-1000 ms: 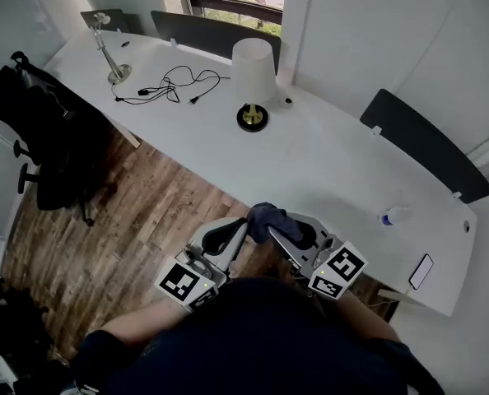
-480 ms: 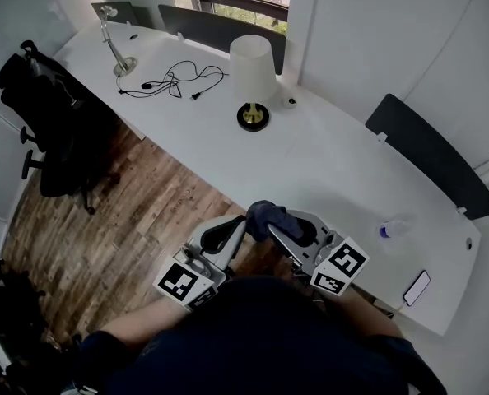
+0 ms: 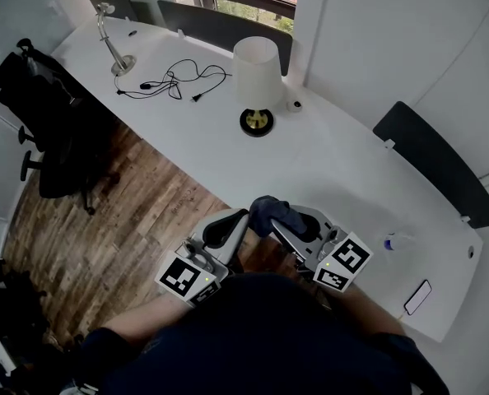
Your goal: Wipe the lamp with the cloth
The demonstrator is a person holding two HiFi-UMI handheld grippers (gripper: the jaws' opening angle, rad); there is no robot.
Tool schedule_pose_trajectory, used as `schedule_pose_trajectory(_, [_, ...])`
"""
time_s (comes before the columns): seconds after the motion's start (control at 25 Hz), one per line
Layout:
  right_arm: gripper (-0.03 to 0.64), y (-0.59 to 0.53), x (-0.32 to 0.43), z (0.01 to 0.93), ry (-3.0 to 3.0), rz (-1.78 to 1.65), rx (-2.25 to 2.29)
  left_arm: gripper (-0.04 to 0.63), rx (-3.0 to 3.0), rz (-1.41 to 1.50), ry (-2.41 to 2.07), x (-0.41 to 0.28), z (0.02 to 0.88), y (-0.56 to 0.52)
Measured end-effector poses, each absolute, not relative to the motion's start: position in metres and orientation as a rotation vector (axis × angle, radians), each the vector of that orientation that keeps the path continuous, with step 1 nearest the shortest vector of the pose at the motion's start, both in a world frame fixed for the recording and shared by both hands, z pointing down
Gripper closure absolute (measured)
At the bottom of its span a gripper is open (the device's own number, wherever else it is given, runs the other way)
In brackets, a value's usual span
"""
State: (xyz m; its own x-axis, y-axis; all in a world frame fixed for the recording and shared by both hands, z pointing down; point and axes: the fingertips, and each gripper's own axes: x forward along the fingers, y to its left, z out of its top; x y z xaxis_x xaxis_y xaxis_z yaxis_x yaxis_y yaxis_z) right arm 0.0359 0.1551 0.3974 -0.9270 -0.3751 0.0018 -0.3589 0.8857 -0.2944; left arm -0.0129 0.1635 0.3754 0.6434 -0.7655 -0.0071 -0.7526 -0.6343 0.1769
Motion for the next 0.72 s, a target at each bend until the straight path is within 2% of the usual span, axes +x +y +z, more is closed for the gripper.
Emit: schedule_pose_trajectory(0.72, [0.529,0.023,-0.05,0.383,2.915,-0.433,-0.87,0.589,2.807,-0.12,-1.015,-0.098,0.363,0.029])
